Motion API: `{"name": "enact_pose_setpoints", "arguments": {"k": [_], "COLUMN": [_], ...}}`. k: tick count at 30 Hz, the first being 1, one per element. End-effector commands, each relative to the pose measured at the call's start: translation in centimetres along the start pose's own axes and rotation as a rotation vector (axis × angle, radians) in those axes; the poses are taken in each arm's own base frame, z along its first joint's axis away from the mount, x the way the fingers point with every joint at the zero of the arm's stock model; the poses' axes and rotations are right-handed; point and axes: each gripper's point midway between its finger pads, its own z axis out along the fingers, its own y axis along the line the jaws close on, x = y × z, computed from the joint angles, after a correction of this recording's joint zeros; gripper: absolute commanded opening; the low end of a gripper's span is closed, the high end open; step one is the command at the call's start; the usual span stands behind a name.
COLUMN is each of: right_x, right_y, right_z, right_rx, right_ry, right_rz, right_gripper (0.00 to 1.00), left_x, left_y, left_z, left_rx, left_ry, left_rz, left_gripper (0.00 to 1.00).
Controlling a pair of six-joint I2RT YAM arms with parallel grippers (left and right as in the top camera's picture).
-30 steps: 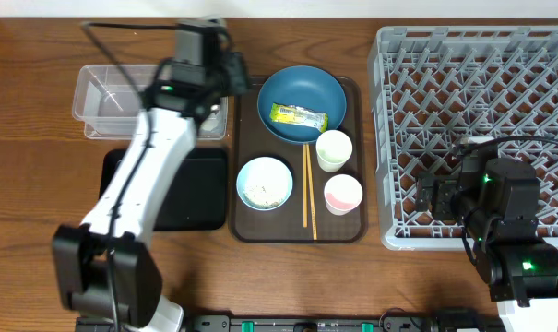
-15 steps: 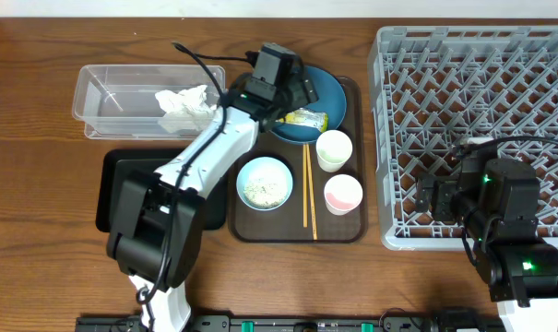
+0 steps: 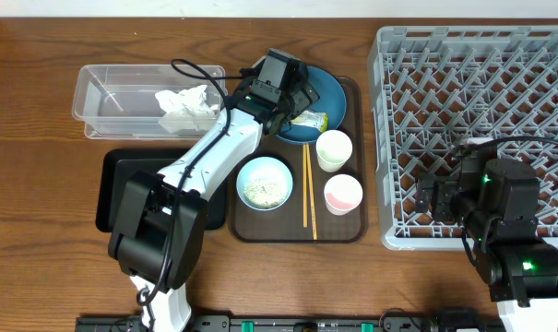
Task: Sort waste into correct bins and load items into the dishwasher rack
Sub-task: 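Reach the left gripper back to the blue plate and grasp the yellow wrapper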
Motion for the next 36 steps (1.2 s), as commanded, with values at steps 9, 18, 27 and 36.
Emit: {"name": "enact_pose_setpoints", "arguments": {"k": [9,18,27,36], "right_x": [-0.8,-0.8,-0.8,-0.8], "right_y": [0.3,0.3,0.3,0.3], "right_z": [-0.6,-0.6,-0.6,-0.6], "right_rx": [-0.013,-0.013,-0.013,-0.012], "right_ry": [-0.022,-0.022,-0.022,-0.022], "right_rz": [0.004,0.006,0.007,0.007], "right_gripper": [0.99,0.99,0.99,0.99], "left_x": [-1.1,-2.1,0.2,1.6], "left_y": [-0.6,-2.2,0.8,2.6], "left_z": [-1.9,-1.9,2.5,5.3], "left_rx": [-0.084,-0.136,-0.212,-0.255], "left_ry": [-0.001,0.024,0.124,0.163], "left_rz": [0.049,0.100,0.080,0.017], "left_gripper": [0.87,0.93,0.94,0.95]}}
